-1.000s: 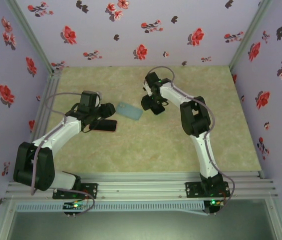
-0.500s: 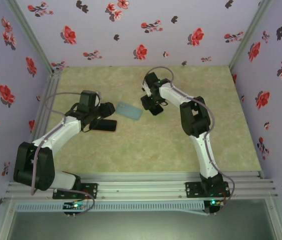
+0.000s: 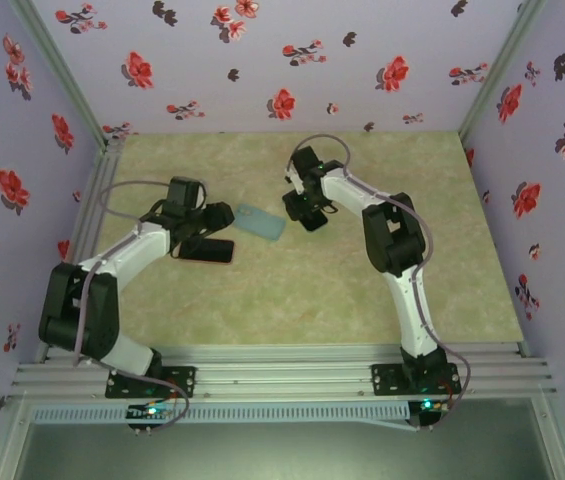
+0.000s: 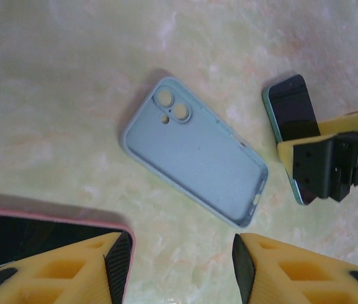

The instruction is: Put the phone into the phone case

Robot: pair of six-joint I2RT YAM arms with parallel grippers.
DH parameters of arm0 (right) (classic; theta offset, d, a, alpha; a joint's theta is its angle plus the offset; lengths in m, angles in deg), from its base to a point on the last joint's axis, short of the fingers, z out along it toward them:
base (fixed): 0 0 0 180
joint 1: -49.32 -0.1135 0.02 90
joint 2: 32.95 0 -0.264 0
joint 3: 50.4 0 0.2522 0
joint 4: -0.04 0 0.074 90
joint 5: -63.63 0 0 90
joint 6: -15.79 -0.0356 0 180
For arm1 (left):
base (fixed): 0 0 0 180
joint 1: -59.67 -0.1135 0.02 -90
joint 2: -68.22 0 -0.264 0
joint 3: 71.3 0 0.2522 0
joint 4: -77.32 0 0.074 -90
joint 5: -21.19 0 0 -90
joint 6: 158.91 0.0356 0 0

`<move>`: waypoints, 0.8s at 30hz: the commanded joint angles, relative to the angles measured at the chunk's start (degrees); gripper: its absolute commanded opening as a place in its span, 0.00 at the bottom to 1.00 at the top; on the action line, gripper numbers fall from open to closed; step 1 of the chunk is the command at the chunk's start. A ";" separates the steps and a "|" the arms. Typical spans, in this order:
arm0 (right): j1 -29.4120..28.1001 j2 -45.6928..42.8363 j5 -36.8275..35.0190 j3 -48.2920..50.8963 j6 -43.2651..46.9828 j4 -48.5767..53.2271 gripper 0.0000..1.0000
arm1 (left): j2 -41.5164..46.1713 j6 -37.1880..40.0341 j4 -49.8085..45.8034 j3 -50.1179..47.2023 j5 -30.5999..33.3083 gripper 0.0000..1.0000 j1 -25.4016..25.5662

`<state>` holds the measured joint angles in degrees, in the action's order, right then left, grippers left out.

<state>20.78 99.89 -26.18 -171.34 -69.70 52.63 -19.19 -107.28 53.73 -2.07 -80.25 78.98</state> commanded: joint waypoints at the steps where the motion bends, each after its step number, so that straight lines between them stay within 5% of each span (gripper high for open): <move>1: 0.50 -2.98 -0.42 1.90 0.51 3.18 0.54 | -2.66 1.96 2.05 3.60 -1.50 0.51 -0.43; 13: 0.41 -6.02 1.93 3.22 0.76 4.24 0.54 | -11.97 5.44 3.05 11.34 -8.11 0.51 -1.02; 24: -0.73 -10.00 1.53 8.11 2.17 4.04 0.54 | -21.88 8.74 1.97 20.83 -21.62 0.49 -1.35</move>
<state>20.63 93.13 -24.70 -164.04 -68.98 55.91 -38.84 -100.94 55.83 15.89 -95.79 78.04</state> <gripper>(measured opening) 0.671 0.495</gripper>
